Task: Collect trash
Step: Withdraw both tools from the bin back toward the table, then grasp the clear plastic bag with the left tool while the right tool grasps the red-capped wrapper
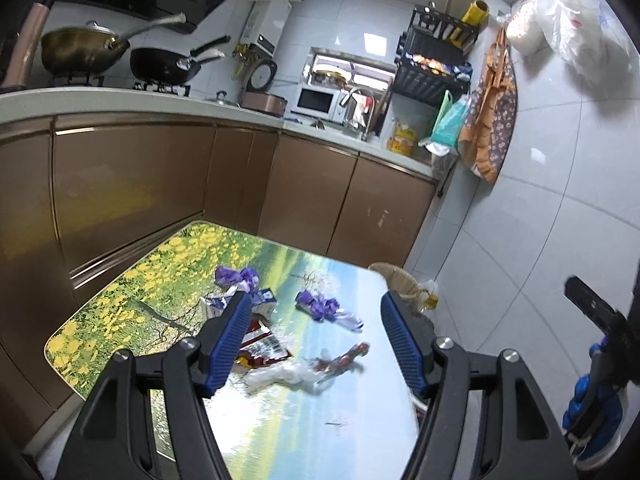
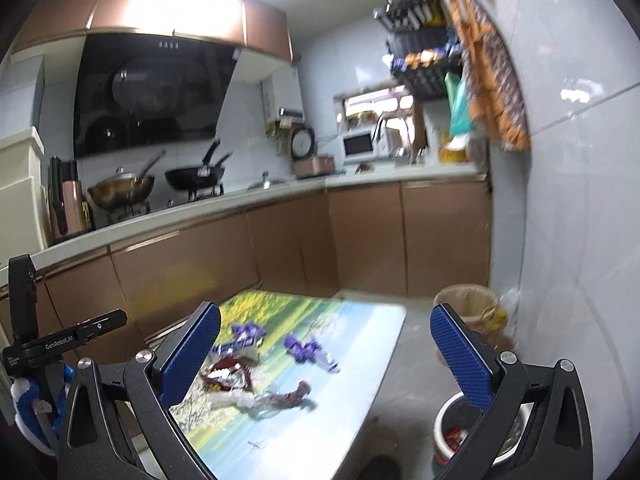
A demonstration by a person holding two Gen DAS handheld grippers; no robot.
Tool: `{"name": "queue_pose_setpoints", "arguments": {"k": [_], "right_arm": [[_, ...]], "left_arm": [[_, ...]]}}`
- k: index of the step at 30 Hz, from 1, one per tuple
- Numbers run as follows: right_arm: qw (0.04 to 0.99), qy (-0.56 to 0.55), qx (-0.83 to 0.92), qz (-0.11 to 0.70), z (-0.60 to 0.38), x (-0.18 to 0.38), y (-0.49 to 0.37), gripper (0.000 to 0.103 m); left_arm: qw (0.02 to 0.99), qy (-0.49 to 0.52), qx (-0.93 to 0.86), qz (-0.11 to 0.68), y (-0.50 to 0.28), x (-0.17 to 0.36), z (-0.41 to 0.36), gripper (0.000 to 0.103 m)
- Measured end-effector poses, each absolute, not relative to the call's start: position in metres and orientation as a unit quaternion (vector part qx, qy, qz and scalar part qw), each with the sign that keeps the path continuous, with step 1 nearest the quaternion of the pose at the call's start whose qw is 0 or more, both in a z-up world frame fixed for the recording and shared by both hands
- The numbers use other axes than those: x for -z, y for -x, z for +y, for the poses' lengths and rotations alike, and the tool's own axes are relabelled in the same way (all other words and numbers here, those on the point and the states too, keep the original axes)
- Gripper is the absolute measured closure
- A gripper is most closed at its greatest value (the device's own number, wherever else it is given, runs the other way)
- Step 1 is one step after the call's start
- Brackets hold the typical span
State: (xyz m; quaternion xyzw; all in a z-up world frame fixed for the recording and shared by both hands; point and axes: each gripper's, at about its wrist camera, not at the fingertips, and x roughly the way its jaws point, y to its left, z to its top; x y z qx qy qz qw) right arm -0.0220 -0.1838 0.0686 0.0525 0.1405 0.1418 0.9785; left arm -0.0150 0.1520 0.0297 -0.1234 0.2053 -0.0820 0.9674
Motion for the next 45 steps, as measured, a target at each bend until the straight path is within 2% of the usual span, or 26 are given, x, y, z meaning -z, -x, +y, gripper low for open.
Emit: {"name": "queue_pose_setpoints", "arguments": {"k": [3,8,17,23,26,28,33,37,45], "right_arm": [[0.971,-0.055,-0.150,0.176,-0.170,-0.051,-0.004,0.007],[0.954,-0.066,-0.157,0.245,-0.148,-0.012,-0.048,0.024],[0.924,-0.061,-0.160,0.342,-0.118,0.060,-0.105,0.027],[0.907,-0.062,-0.162,0.384,-0.103,0.093,-0.135,0.027],[0.901,-0.062,-0.163,0.398,-0.097,0.105,-0.148,0.027],[0.897,-0.059,-0.162,0.406,-0.093,0.111,-0.155,0.028],[0.891,-0.061,-0.161,0.420,-0.091,0.123,-0.170,0.029],[0.885,-0.063,-0.164,0.430,-0.089,0.132,-0.180,0.034],[0.876,-0.068,-0.178,0.443,-0.082,0.144,-0.193,0.046]], "left_arm": [[0.965,0.109,0.095,0.221,0.001,-0.007,0.164,0.038],[0.955,0.081,0.125,0.256,-0.026,0.039,0.176,0.038],[0.923,0.013,0.198,0.331,-0.074,0.102,0.157,0.038],[0.909,-0.020,0.233,0.345,-0.101,0.119,0.150,0.039],[0.897,-0.020,0.251,0.363,-0.115,0.129,0.149,0.049],[0.891,-0.016,0.258,0.374,-0.122,0.135,0.150,0.052],[0.883,0.006,0.260,0.389,-0.133,0.146,0.155,0.053],[0.876,0.022,0.263,0.404,-0.141,0.152,0.157,0.064],[0.864,0.025,0.274,0.422,-0.139,0.159,0.149,0.078]]}}
